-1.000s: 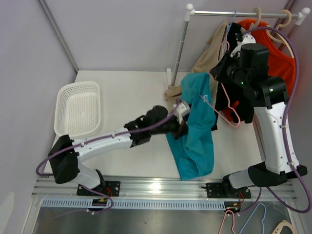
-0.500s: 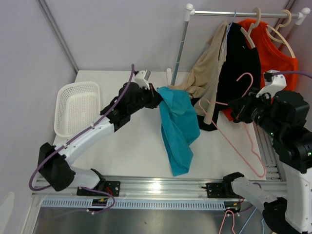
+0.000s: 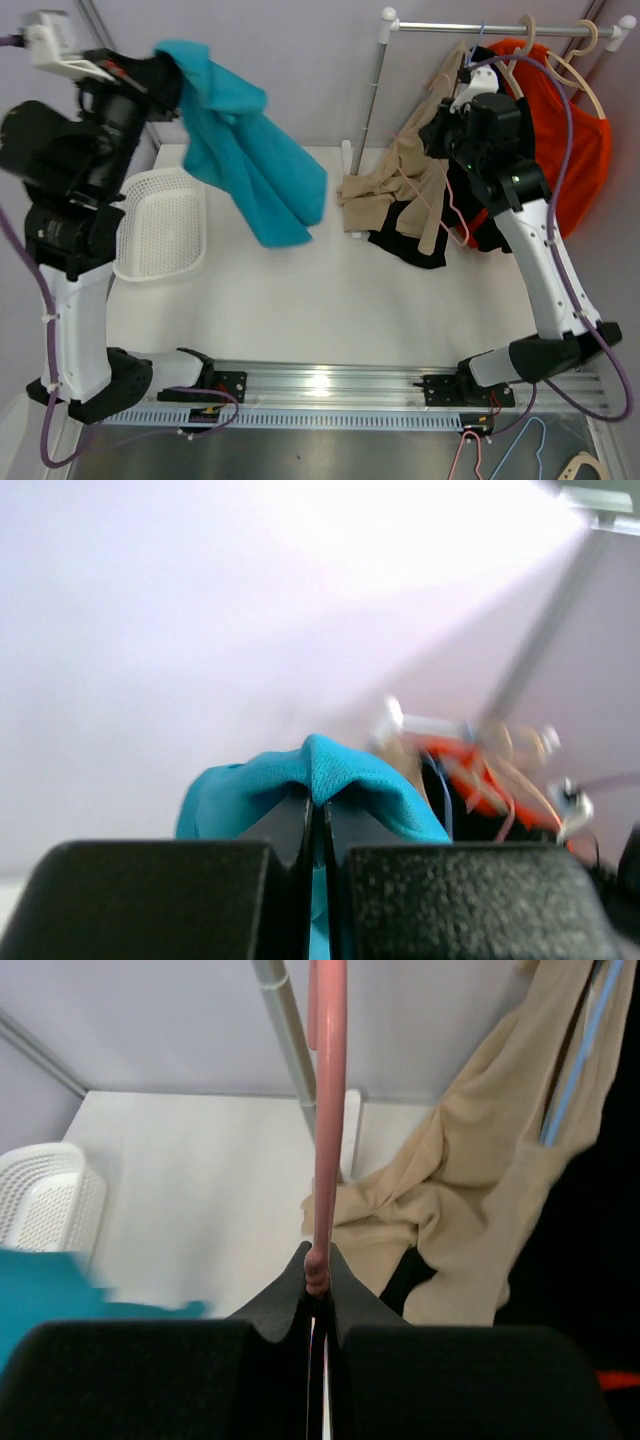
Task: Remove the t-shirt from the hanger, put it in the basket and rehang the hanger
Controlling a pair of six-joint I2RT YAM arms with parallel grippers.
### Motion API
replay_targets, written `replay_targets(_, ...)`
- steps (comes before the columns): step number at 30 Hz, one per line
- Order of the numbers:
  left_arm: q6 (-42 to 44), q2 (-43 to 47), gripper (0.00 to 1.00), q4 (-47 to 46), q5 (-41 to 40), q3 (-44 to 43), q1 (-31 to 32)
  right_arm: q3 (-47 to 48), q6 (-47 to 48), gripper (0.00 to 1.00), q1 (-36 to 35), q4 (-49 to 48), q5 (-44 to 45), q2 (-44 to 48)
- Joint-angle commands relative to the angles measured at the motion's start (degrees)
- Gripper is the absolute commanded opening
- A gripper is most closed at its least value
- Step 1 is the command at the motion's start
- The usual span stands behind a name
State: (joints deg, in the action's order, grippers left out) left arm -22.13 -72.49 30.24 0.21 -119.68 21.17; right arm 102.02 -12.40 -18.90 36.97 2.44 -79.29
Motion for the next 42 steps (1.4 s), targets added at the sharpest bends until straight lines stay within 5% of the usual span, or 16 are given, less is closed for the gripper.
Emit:
replay_targets(1,9.27,-2.05,0.01,-1.88,-8.96,-7.33,-3.33,6.61,4.75,0.0,0.09,-14.01,3.36,-3.39)
replay_targets(4,24.02,3.39,0.01,-24.06,-21.54,3.81,-3.68,11.08,5.99,0.0,0.61,-16.49,4.41,-8.75)
replay_targets(7,31.01,3.67,0.01,-26.21,-23.15,4.37,-6.92,17.24,5.55,0.0,2.19,-18.06,3.54,-12.99)
replay_targets(15,10.66,8.59,0.01,-23.9,-17.18,34.31,-21.15,35.94,7.22,0.0,4.48,-18.62,1.7,-29.65)
replay_targets(19,1.4,2.81,0.01,-24.17,-6.21,42.41,-31.17,46.86,7.05,0.0,5.09,-15.0,0.2,-37.43)
replay_targets(23,-2.57,-2.92,0.01,-24.88,4.0,40.76,-35.14,45.29,4.42,0.0,5.01,-16.67,-0.76,-38.66)
replay_targets(35,-3.36,-12.32,0.01,-20.22,12.79,17.74,-35.06,40.98,2.91,0.0,4.4,-18.69,-3.3,-42.09)
replay_targets(42,-3.27,-16.45,0.01,-14.95,6.92,10.69,-35.41,36.15,2.47,0.0,4.04,-20.27,-4.1,-41.21)
